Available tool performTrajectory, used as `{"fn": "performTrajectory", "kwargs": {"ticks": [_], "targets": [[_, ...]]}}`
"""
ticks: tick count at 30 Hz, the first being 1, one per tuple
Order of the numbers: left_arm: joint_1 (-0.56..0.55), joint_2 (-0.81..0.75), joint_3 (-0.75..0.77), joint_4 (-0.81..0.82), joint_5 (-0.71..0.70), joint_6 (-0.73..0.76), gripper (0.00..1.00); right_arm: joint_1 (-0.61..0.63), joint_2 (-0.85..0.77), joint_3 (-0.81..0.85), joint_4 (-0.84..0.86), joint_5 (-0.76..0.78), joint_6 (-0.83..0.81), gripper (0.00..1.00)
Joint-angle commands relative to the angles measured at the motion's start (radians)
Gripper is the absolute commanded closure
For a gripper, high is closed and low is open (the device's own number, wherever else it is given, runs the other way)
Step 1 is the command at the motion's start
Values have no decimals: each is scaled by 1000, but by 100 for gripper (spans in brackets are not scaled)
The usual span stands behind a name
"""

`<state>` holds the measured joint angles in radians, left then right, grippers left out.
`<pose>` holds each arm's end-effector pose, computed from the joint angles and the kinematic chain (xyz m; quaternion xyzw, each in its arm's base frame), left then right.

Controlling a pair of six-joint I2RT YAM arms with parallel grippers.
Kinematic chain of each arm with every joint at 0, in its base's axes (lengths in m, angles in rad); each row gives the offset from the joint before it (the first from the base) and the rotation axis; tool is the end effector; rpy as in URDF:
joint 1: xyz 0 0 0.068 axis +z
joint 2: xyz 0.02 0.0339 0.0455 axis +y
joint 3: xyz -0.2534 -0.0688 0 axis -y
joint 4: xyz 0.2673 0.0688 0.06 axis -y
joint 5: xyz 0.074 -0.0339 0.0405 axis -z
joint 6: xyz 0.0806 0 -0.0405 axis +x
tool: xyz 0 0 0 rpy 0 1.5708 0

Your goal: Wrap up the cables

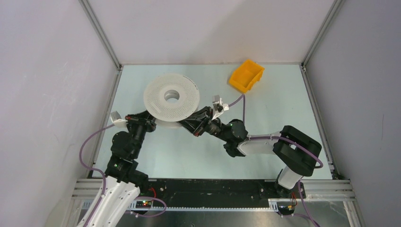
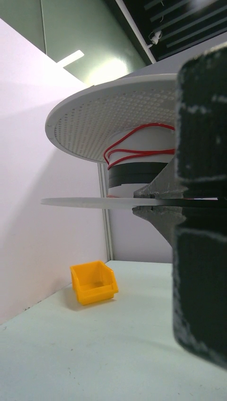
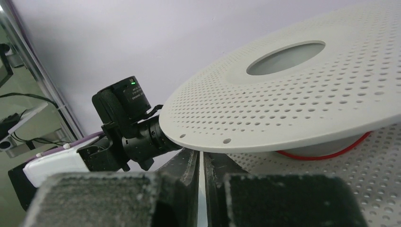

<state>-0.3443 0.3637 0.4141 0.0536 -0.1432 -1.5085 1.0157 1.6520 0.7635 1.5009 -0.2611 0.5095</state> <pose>0.1922 -0.0567 0.2930 -0.4115 0.5285 -0.5636 0.4834 0.1826 0.3339 0.2837 -0.2263 0.4137 0.6512 0.5947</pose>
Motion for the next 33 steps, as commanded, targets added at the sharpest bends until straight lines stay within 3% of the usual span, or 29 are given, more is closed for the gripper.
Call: {"fn": "performTrajectory", "kwargs": {"ticks": [1,6,16,18,23,27,33], "targets": [[-1,-23,27,126,24,-44,100,-16,12,-21,14,77,62,89],[-1,-32,25,125,17,-38,100,-37,-12,-100,12,126,140,80],[-2,-24,26,124,26,-31,100,-58,-64,-150,-40,153,213,75],[-2,-20,26,124,29,-27,100,-62,-64,-150,-45,154,220,78],[-2,-22,29,124,16,2,100,-74,-70,-150,-45,109,284,100],[0,-11,32,125,14,13,100,-67,-68,-130,9,77,376,100],[-1,5,29,129,24,-9,100,-43,-83,-60,12,84,362,100]]}}
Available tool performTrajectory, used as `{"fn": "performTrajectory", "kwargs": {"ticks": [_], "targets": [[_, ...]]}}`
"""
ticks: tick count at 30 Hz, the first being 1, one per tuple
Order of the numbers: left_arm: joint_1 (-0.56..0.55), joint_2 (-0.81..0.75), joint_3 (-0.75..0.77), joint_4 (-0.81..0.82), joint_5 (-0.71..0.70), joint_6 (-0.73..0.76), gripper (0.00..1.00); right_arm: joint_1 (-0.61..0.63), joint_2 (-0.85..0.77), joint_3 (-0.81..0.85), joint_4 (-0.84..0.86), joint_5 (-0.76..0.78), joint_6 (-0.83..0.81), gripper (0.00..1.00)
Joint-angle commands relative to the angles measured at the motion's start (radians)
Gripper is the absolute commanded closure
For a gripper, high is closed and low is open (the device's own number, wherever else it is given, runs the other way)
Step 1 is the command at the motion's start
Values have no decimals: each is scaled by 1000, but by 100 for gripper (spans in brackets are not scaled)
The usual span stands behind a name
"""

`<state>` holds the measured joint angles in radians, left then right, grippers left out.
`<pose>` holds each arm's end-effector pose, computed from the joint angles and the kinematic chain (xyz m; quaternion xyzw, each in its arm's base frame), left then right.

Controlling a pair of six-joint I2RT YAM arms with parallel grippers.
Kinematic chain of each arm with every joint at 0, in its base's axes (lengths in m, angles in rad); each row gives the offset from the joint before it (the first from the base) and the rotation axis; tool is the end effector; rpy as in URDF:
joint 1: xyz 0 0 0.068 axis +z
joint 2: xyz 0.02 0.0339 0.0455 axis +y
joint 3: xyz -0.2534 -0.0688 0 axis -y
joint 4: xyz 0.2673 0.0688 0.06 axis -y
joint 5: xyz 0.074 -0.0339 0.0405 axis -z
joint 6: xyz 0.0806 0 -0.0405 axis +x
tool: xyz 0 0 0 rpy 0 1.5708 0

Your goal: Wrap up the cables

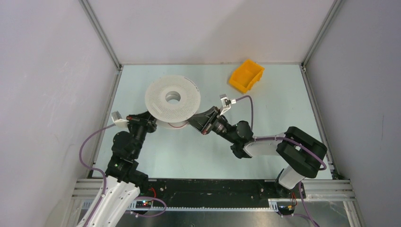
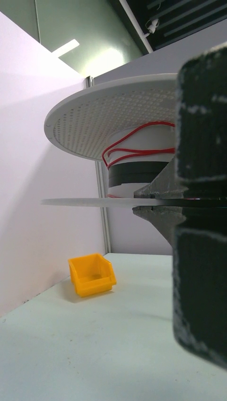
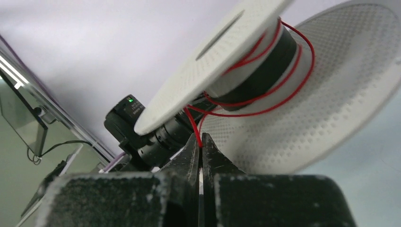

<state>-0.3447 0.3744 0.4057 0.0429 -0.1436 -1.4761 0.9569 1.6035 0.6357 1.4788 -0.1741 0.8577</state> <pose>0.1948 -0.0577 0.2859 -0.4081 0.5447 -0.5473 0.4869 0.1977 0.3048 0.2556 -0.0999 0.4992 0.7043 0.4948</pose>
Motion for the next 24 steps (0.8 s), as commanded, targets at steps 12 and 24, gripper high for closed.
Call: {"fn": "performTrajectory", "kwargs": {"ticks": [12,24], "targets": [[-2,-15,28,141,-8,-110,100,55,12,154,36,136,-59,100],[-2,2,50,155,10,-139,100,140,151,249,-15,478,-227,100]]}}
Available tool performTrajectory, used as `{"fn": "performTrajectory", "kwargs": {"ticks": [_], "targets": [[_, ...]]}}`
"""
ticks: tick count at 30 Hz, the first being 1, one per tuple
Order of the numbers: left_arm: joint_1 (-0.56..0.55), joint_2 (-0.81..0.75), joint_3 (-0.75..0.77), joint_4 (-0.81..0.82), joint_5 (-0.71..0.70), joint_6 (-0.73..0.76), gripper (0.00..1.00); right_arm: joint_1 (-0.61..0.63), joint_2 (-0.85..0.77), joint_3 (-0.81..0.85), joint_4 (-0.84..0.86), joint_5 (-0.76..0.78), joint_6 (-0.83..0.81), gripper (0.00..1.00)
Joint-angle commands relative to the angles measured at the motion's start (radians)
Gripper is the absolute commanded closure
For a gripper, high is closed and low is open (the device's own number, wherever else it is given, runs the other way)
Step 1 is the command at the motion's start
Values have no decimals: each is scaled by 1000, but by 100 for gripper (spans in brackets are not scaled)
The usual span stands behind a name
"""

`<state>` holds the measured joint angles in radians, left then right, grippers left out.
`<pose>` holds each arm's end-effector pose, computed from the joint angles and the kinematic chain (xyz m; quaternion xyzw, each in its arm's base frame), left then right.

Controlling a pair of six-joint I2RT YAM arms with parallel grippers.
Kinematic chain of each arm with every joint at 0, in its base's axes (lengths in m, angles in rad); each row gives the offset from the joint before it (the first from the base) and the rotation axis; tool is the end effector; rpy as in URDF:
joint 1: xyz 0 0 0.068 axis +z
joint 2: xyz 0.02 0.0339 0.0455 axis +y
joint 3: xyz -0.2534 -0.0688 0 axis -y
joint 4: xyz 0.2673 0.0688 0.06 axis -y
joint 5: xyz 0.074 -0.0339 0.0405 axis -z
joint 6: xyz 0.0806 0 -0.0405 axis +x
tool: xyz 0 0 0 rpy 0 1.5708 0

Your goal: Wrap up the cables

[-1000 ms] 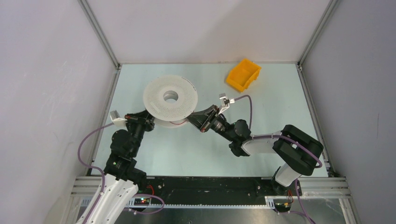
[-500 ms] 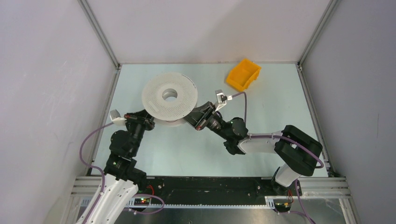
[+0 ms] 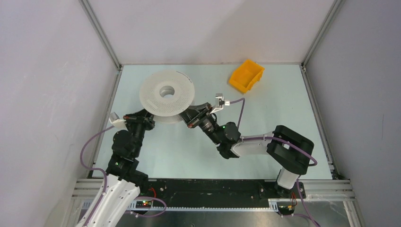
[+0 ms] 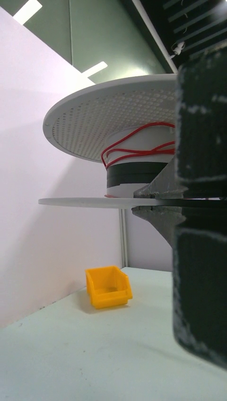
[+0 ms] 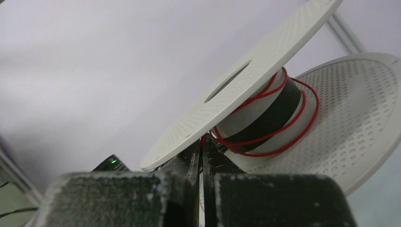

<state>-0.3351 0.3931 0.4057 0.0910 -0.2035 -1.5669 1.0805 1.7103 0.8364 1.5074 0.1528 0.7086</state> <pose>0.1985 -0.0519 0.2897 -0.4464 0.5001 -0.5620 0.4846 0.1976 0.3441 0.2889 -0.0163 0.4552 0.6722 0.5836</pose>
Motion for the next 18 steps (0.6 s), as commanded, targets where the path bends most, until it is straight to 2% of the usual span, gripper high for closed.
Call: {"fn": "performTrajectory", "kwargs": {"ticks": [1,10,18], "targets": [[-12,-15,50,106,70,-48,100,23,49,52,-56,165,-100,100],[-12,-13,51,106,45,-41,100,104,75,104,-227,413,-214,100],[-12,-6,53,107,22,-21,100,139,103,108,-286,492,-237,98]]}}
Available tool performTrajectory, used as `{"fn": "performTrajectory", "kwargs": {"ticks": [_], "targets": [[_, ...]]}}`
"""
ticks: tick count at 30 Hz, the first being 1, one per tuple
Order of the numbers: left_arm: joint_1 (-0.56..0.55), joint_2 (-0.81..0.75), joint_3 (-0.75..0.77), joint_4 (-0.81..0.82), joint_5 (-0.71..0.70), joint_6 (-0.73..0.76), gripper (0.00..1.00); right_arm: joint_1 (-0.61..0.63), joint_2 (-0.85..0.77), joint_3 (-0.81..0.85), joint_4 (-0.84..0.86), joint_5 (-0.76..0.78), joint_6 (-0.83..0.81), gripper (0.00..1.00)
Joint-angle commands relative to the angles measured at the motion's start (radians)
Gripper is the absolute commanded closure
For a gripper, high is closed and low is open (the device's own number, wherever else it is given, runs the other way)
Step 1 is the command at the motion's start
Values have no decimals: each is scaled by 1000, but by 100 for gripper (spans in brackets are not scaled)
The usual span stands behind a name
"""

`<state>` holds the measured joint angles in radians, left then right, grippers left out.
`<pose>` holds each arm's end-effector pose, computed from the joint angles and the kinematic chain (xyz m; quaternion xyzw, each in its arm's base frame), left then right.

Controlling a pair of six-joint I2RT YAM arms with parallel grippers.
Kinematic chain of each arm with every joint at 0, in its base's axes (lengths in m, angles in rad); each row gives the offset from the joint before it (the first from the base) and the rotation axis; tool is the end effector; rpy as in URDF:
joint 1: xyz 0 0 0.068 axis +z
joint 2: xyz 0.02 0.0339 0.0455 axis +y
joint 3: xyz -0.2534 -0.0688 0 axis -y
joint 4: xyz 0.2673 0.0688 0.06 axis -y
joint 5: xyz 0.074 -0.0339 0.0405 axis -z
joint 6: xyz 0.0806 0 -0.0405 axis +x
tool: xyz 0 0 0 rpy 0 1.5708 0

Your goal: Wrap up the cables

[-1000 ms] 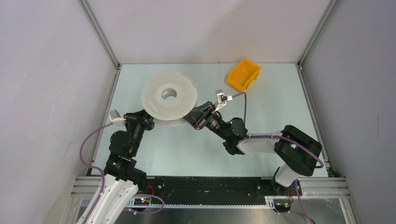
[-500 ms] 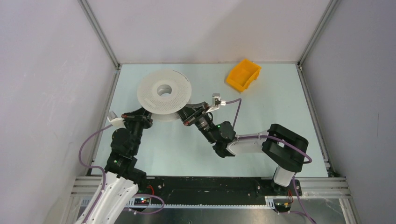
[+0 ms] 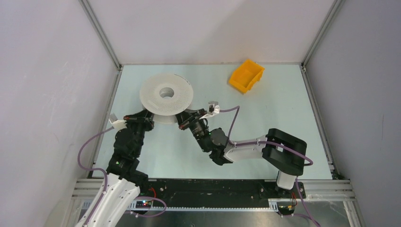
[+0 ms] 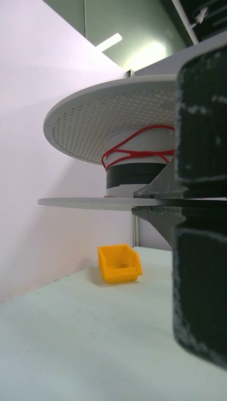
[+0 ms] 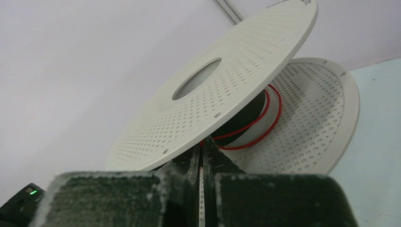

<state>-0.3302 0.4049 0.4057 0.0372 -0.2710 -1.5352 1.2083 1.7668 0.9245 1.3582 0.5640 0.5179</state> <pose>0.2018 -0.0463 0.2793 -0.4696 0.5110 -0.5175 0.5004 0.1877 0.3734 0.2726 0.0627 0.5363 0.5396 0.6460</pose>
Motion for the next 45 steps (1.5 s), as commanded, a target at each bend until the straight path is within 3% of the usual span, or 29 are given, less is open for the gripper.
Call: {"fn": "performTrajectory", "kwargs": {"ticks": [1,32,45], "targets": [[-17,-16,52,160,87,-55,100,13,50,20,-137,86,-46,97],[-17,-23,25,161,67,-45,100,46,-131,-131,-89,21,-191,55],[-17,-25,17,160,62,-31,100,46,-276,-230,-132,-72,-240,50]]}}
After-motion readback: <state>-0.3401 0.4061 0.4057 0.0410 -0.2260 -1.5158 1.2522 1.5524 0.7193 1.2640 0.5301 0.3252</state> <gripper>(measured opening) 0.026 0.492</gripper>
